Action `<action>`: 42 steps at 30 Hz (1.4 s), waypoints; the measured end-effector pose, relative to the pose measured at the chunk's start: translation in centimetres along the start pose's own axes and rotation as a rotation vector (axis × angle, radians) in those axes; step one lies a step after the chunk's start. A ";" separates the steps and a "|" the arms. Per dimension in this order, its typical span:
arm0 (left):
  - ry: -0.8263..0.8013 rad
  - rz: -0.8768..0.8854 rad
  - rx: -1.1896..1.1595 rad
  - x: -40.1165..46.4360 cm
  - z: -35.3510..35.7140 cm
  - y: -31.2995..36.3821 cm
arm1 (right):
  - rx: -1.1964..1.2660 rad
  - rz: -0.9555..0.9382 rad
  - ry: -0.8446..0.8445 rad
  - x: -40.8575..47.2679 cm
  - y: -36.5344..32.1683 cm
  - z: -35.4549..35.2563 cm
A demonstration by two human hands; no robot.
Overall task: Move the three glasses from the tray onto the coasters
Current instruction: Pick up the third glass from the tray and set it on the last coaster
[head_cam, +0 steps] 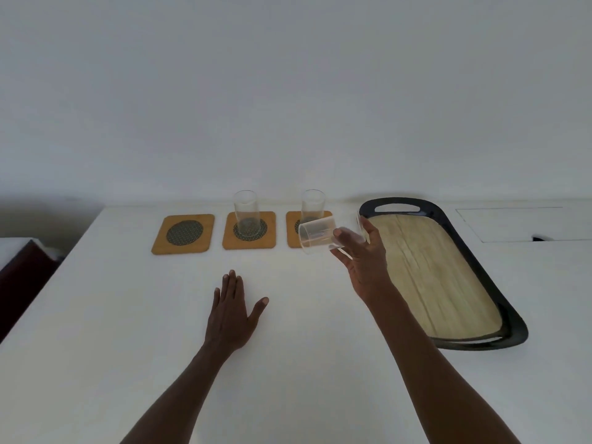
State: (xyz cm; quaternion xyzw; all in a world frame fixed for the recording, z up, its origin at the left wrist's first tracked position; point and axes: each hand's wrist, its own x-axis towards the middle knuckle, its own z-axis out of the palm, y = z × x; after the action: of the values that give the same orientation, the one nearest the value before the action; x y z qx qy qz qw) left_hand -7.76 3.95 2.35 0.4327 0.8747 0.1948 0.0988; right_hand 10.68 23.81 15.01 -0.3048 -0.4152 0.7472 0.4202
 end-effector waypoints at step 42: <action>0.115 -0.169 0.048 1.3 -5.0 -16.7 | -0.850 -0.260 -0.134 7.7 18.8 28.9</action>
State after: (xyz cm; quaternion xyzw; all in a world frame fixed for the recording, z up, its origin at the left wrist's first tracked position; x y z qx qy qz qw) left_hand -22.28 -5.45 -0.27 0.3475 0.9168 0.1894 0.0541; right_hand -23.15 14.44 11.25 -0.3468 -0.7464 0.4692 0.3201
